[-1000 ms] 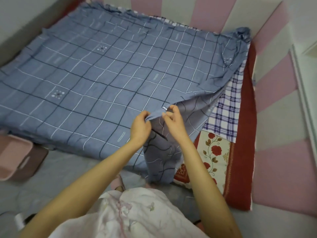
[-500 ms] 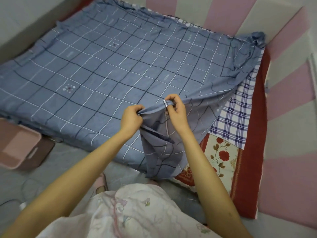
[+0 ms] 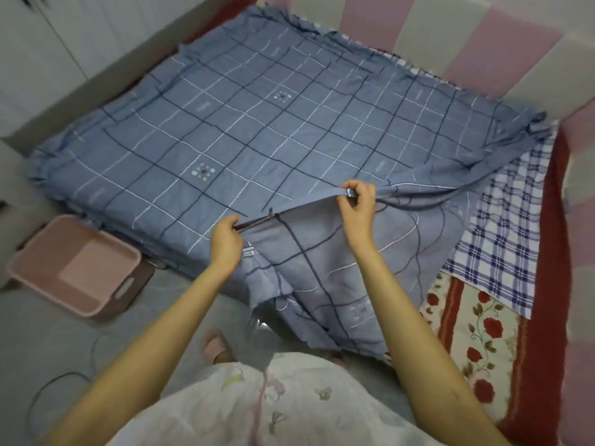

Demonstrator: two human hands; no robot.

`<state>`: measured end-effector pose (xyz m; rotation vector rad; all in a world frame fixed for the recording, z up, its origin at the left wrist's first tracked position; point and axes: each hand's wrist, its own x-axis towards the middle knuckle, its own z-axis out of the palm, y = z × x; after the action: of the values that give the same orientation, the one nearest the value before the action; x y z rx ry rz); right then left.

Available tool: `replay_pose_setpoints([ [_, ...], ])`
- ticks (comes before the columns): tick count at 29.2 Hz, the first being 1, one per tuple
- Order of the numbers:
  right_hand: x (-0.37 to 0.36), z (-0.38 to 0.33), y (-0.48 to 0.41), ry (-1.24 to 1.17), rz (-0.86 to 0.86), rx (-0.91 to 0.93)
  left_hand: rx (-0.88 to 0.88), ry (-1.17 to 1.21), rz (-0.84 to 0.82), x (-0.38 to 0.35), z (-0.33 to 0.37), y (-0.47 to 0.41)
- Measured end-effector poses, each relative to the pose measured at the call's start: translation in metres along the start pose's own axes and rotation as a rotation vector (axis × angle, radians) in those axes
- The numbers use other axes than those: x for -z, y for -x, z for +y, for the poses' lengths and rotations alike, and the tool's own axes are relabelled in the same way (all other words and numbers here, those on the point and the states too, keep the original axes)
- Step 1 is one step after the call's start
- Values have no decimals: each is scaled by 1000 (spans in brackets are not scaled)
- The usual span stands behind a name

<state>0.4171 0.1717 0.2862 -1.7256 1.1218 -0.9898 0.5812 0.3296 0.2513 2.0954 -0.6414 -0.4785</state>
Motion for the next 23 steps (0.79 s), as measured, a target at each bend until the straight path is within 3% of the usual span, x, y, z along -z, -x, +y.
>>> replay_pose_setpoints([
  [7, -176, -63, -28, 109, -79, 86, 94, 51, 43, 117, -93, -90],
  [17, -317, -103, -89, 149, -115, 124, 171, 152, 154, 209, -127, -187],
  [23, -422, -114, -138, 101, -156, 180, 126, 116, 249, 253, -147, -258],
])
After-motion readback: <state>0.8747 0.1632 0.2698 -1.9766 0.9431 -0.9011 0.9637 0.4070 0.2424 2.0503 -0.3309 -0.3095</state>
